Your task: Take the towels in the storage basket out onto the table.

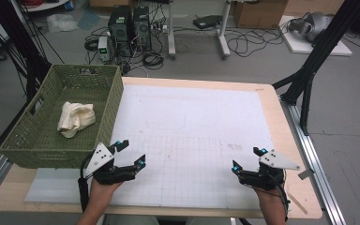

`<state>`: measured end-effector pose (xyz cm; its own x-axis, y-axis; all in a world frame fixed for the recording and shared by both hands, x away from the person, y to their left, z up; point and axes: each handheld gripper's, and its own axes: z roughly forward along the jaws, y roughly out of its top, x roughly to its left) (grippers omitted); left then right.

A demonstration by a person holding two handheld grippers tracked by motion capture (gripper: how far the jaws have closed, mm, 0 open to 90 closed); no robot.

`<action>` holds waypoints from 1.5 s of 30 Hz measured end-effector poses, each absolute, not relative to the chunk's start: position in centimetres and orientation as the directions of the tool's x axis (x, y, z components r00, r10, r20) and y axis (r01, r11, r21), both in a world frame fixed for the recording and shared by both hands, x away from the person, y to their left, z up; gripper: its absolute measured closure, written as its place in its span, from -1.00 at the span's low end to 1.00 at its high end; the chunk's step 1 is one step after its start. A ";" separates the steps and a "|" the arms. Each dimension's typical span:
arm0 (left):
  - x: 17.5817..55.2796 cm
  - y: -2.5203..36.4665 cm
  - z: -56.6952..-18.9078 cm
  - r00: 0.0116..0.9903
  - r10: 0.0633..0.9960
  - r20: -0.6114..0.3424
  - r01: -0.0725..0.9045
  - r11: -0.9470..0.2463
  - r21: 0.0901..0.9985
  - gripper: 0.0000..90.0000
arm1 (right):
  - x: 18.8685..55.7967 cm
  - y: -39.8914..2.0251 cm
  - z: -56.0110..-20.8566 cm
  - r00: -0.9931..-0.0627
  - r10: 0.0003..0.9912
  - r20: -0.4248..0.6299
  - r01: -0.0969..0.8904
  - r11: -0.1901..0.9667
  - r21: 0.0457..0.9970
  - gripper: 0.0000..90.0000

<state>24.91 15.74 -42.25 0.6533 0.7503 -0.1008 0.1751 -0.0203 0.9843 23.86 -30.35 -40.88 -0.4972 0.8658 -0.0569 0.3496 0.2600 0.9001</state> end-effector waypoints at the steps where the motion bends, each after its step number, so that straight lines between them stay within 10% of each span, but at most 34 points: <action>1: 24.9 15.7 -42.2 0.653 0.750 -0.101 0.175 -0.020 0.984 -0.60 | 23.9 -30.4 -40.9 -0.497 0.866 -0.057 0.350 0.260 0.900 -0.76; 45: 24.3 19.3 -35.7 0.678 0.731 -0.079 0.135 -0.017 0.991 -0.58 | 23.9 -29.9 -41.2 -0.532 0.845 -0.055 0.362 0.285 0.888 -0.76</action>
